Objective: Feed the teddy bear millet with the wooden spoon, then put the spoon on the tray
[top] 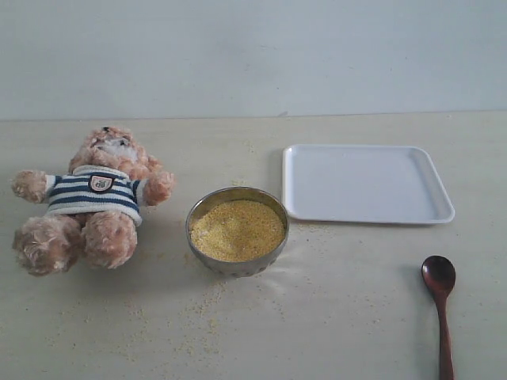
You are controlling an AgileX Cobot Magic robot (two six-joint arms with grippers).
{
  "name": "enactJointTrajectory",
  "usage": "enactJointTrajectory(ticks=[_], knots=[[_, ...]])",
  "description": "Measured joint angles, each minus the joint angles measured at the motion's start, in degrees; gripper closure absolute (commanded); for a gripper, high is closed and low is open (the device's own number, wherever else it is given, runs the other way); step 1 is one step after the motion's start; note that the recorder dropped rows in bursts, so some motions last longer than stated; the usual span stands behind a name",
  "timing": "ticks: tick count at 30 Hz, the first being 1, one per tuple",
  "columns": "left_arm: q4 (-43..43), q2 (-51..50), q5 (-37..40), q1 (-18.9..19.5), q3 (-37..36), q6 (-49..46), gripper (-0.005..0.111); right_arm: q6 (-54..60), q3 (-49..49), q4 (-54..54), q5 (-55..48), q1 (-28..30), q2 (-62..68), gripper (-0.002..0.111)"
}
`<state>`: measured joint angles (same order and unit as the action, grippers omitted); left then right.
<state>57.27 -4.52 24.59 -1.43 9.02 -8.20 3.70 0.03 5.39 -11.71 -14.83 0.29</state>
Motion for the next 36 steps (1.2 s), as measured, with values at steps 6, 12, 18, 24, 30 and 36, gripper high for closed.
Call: enactJointTrajectory(ticks=[6,12,18,24,30,36], knots=[[-6.49,-16.26,7.08,0.0,9.77,-4.55,0.102,0.0,0.0,0.0,0.0,0.0,0.0,0.108],[-17.74,-32.94,14.28,0.0,21.3,-8.43,0.101,0.0,0.0,0.0,0.0,0.0,0.0,0.108],[-25.92,-45.98,14.16,0.0,23.38,-11.01,0.067,0.0,0.0,0.0,0.0,0.0,0.0,0.108],[-28.51,-55.04,2.44,0.0,23.38,-7.49,0.03,0.0,0.0,0.0,0.0,0.0,0.0,0.108],[-21.33,-69.1,-5.54,0.0,25.68,-13.04,0.03,0.0,0.0,0.0,0.0,0.0,0.0,0.108],[-17.24,-83.21,-8.12,0.0,33.14,-19.09,0.03,0.0,0.0,0.0,0.0,0.0,0.0,0.108]])
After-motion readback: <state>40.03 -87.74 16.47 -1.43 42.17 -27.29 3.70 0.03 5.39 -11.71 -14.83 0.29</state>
